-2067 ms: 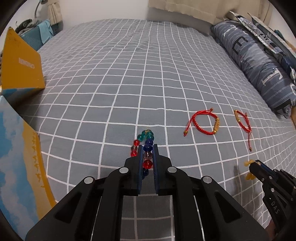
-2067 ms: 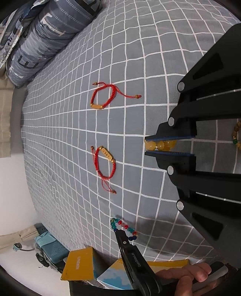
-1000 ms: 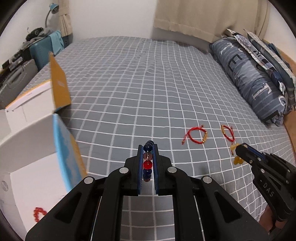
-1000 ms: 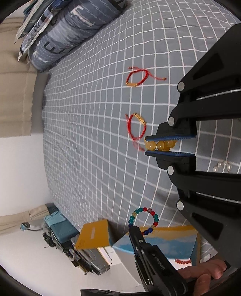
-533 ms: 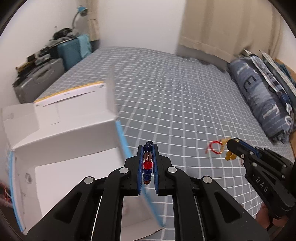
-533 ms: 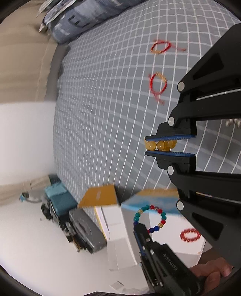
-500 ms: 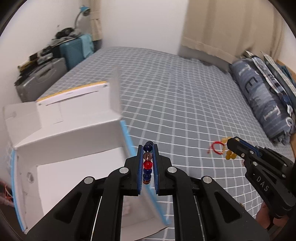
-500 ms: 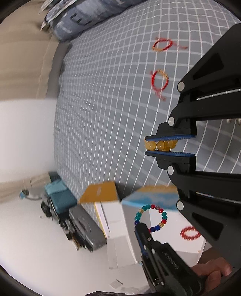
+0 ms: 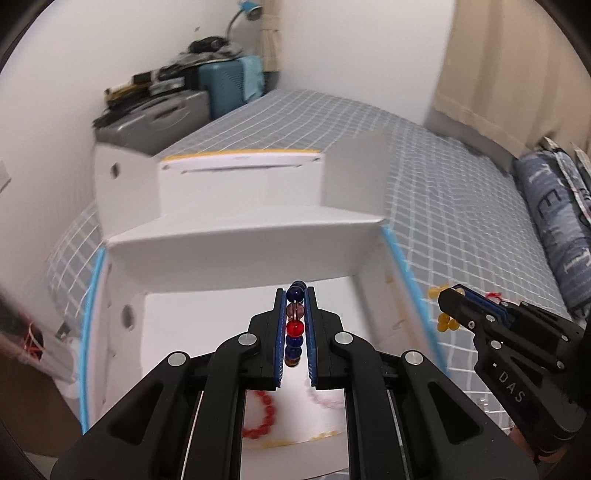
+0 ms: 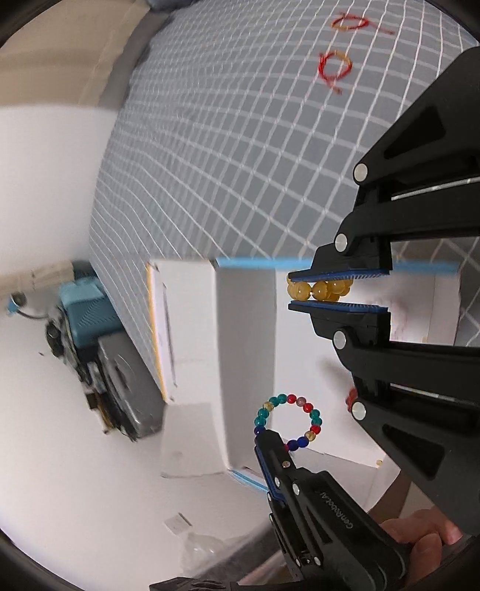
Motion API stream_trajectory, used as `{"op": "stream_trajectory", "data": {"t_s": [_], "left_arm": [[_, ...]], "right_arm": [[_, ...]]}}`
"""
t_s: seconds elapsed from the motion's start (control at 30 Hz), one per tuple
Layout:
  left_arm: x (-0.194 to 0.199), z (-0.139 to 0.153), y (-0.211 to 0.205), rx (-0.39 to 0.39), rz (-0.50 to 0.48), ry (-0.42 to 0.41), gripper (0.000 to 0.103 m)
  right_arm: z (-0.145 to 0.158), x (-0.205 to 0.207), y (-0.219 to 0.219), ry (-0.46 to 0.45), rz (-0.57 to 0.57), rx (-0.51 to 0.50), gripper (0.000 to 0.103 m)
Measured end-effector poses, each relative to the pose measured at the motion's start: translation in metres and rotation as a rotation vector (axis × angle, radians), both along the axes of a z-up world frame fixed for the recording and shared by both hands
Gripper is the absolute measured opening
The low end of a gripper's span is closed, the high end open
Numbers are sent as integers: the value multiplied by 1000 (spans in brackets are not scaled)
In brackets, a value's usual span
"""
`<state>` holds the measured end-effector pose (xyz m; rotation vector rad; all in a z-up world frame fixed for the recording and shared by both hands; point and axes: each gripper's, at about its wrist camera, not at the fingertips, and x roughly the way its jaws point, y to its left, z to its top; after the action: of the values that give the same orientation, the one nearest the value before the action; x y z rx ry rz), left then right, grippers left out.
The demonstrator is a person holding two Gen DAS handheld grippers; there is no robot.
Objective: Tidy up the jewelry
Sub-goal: 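Carry both bracelets into the white box and open both tools to release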
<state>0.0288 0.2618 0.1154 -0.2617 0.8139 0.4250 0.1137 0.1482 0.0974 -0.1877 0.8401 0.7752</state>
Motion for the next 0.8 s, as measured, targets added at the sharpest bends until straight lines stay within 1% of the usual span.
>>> {"op": "stream_trajectory", "data": {"t_s": [0.23,0.33,0.47,0.6,0.73,0.8], "left_arm": [[-24,-31,37,-28,74,56,9],[-28,-47,48,-46,92,84,9],[-32,-62,55,-67,101,112,9],[-34,-75,60,-89,107,138,9],[-36,-81,63,-97,109,156,9],[-35,-84,64,-106,112,175,9]], "right_arm": [[-36,-6,38,59,45,-43,9],[-57,-5,49,101,43,-69,9],[-73,-4,56,133,51,-95,9],[-81,-5,61,145,53,-116,9],[-84,-5,63,149,57,-136,10],[-84,-6,63,142,58,-147,12]]}}
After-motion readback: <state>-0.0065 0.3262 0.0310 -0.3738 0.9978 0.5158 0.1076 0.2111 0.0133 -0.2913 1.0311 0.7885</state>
